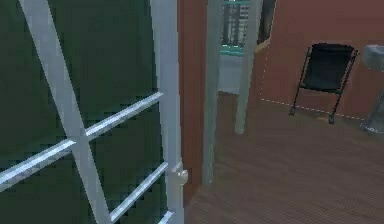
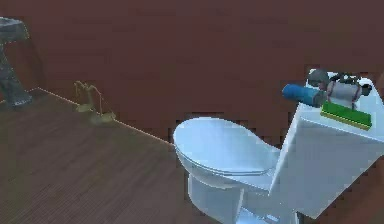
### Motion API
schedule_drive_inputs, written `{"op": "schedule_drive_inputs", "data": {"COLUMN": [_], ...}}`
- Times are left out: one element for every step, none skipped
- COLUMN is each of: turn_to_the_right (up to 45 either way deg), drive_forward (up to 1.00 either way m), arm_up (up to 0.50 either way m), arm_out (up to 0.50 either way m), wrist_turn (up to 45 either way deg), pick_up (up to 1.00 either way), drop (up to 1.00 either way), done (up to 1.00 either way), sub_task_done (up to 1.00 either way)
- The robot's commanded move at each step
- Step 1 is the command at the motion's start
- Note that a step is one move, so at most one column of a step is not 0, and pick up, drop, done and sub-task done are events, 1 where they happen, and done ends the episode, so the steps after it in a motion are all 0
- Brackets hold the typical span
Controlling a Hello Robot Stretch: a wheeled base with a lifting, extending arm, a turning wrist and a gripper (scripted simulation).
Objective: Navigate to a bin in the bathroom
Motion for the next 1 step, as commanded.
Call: {"op": "schedule_drive_inputs", "data": {"turn_to_the_right": [33.0], "drive_forward": [0.00], "arm_up": [0.00], "arm_out": [0.00], "wrist_turn": [0.0], "pick_up": [0.00], "drop": [0.00], "done": [0.00], "sub_task_done": [0.00]}}
